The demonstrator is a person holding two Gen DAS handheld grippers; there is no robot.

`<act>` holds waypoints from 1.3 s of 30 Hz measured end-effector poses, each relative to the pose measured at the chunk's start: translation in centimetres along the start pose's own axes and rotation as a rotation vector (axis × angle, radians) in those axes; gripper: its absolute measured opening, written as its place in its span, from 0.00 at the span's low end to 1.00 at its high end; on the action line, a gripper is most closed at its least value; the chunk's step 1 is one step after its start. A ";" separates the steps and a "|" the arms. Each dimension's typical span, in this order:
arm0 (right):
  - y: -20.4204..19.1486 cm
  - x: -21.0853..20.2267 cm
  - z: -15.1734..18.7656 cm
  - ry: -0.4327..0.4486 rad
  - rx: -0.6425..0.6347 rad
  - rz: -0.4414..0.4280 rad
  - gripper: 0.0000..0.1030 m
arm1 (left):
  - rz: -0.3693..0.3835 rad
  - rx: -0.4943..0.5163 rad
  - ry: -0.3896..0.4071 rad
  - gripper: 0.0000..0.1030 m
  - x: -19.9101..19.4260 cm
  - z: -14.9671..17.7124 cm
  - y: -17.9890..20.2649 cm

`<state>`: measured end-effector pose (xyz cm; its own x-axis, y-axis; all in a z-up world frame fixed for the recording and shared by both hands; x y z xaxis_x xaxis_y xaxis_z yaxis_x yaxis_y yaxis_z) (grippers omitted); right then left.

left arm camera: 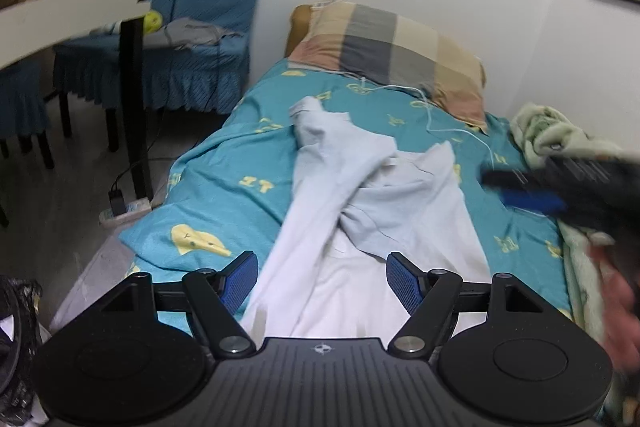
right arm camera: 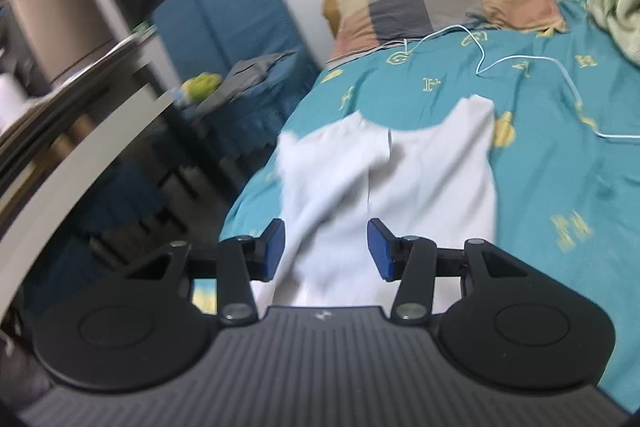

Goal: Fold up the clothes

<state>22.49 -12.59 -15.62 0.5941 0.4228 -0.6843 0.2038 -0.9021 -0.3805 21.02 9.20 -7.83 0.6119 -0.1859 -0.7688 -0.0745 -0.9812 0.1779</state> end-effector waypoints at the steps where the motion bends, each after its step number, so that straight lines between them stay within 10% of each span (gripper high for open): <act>1: -0.5 -1.5 1.5 0.004 -0.014 0.008 0.48 | -0.002 0.016 0.000 0.71 -0.3 0.2 0.4; 12: -2.5 -10.6 10.7 0.077 -0.019 0.078 0.50 | -0.039 0.084 0.017 0.72 -1.9 1.6 1.6; 15: -1.7 -11.6 11.6 0.127 0.010 0.048 0.87 | -0.044 0.103 0.004 0.72 -1.4 1.7 1.9; 30: 1.0 -10.3 12.3 0.109 -0.001 0.044 0.84 | -0.128 0.145 -0.084 0.76 -0.8 3.6 2.8; 39: 2.1 -11.1 11.9 0.123 0.006 0.002 0.84 | -0.165 0.207 -0.314 0.76 -0.7 3.6 1.4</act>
<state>7.03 -18.17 -16.23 0.6857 0.4066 -0.6037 0.1980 -0.9023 -0.3828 17.70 7.75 -9.24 0.3616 -0.0002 -0.9323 -0.1715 -0.9830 -0.0663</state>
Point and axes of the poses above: each gripper's, at about its wrist camera, not at the fingertips, and x roughly the way its jaws point, y to its right, z to its underside, the point moved 4 cm from there along x, roughly the way its jaws point, and after that the axes turned 13 degrees about -y, right-handed, at the moved point
